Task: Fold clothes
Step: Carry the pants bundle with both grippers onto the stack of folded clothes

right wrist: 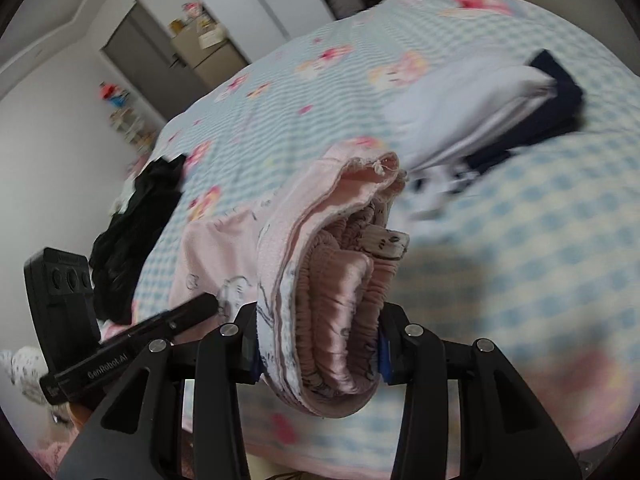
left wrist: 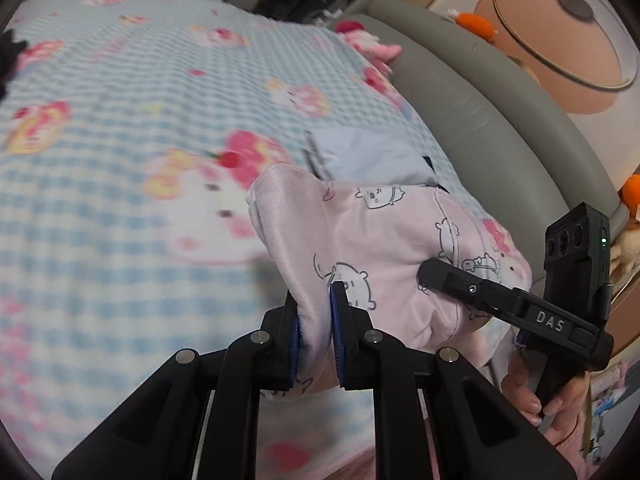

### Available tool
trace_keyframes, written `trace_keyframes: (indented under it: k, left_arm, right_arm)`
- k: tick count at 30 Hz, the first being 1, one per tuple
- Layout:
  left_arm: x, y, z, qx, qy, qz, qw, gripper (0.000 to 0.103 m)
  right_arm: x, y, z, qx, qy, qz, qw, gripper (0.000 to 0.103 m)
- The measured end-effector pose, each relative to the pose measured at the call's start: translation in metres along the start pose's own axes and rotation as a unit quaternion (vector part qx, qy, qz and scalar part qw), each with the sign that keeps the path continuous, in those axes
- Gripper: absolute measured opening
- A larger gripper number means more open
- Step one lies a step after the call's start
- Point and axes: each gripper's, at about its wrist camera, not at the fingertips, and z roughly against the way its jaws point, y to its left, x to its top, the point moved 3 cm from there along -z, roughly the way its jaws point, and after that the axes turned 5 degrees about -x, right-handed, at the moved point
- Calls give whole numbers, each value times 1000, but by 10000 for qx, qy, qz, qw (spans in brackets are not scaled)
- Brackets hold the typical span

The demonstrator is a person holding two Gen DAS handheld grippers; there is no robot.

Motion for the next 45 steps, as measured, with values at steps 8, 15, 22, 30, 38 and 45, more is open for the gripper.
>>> trace_keyframes:
  k: [8, 15, 22, 30, 38, 45]
  left_arm:
    - [103, -84, -57, -394, -474, -631, 9961, 14]
    - [149, -85, -141, -192, -414, -471, 9978, 15]
    - [121, -31, -186, 199, 170, -64, 9996, 37]
    - [146, -102, -170, -404, -274, -1416, 9887, 37]
    - [139, -75, -241, 107, 607, -959, 9935, 38]
    - [130, -60, -269, 115, 751, -783, 9940, 38]
  right_arm:
    - [120, -52, 41, -454, -630, 518, 9956, 41]
    - [199, -122, 25, -795, -650, 345, 9941, 48]
    - [186, -203, -24, -750, -28, -618, 9953, 62]
    - [196, -172, 54, -1037, -1348, -56, 9854, 36]
    - [177, -169, -10, -1720, -590, 679, 9810, 28]
    - [173, -204, -45, -1835, -596, 446, 9802, 28]
